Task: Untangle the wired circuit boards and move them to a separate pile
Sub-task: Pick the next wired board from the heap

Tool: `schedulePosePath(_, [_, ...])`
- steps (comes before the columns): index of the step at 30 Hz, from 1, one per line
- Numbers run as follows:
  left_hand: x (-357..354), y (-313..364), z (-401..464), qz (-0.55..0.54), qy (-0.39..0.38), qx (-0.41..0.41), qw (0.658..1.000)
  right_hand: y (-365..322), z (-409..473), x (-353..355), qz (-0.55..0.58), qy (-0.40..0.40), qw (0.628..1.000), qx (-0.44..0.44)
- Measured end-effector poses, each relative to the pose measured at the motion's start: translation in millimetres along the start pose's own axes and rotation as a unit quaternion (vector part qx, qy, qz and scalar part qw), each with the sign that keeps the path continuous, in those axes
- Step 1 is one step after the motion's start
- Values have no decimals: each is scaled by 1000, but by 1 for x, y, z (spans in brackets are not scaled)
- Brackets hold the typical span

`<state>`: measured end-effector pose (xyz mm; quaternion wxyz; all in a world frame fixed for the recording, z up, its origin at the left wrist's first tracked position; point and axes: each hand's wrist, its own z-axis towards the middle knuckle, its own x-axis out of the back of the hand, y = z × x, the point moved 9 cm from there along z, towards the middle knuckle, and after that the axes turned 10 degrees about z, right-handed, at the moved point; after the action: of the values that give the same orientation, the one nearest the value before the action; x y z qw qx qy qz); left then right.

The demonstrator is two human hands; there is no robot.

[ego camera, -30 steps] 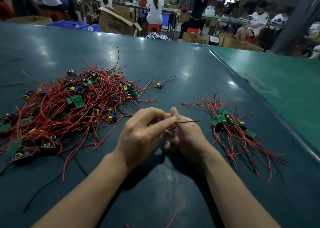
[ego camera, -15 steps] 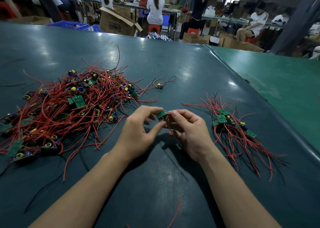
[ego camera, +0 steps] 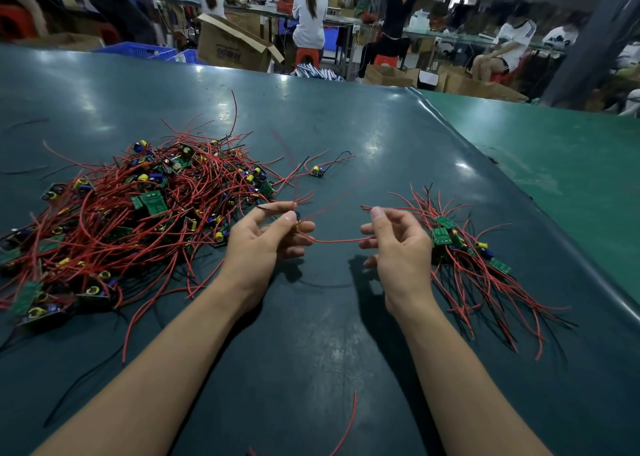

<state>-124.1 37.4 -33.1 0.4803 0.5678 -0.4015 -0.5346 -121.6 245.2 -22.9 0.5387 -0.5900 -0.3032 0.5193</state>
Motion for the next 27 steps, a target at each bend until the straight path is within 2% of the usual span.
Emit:
schedulePosePath(4, [4, -3, 2, -5, 16, 11, 1000, 13, -11, -26, 16, -108, 990, -93])
schedulePosePath(7, [6, -4, 3, -22, 25, 16, 999, 18, -23, -48, 98, -182, 968, -145])
schedulePosePath(9, [6, -3, 3, -45, 34, 13, 998, 18, -27, -55, 190, -200, 944, -182])
schedulePosePath(12, [4, -2, 2, -84, 34, 7, 996, 14, -24, -52, 352, -190, 889, -222])
schedulePosePath(13, [4, -2, 2, -84, 37, 4, 996, 14, -22, -50, 372, -187, 882, -221])
schedulePosePath(15, [5, -1, 2, -61, 43, -7, 997, 18, -22, -51, 309, -187, 911, -197])
schedulePosePath(17, [3, 0, 1, -15, 27, -30, 999, 26, -24, -52, 166, -181, 957, -155])
schedulePosePath(18, [0, 1, 0, 14, 15, -44, 999, 28, -25, -53, 110, -184, 967, -135])
schedulePosePath(22, [-6, 4, -5, 96, -9, -84, 992, 21, -20, -46, 27, -171, 981, -90])
schedulePosePath(27, [-12, 2, -6, 115, -43, -97, 988, 22, -22, -42, 34, -172, 975, -134])
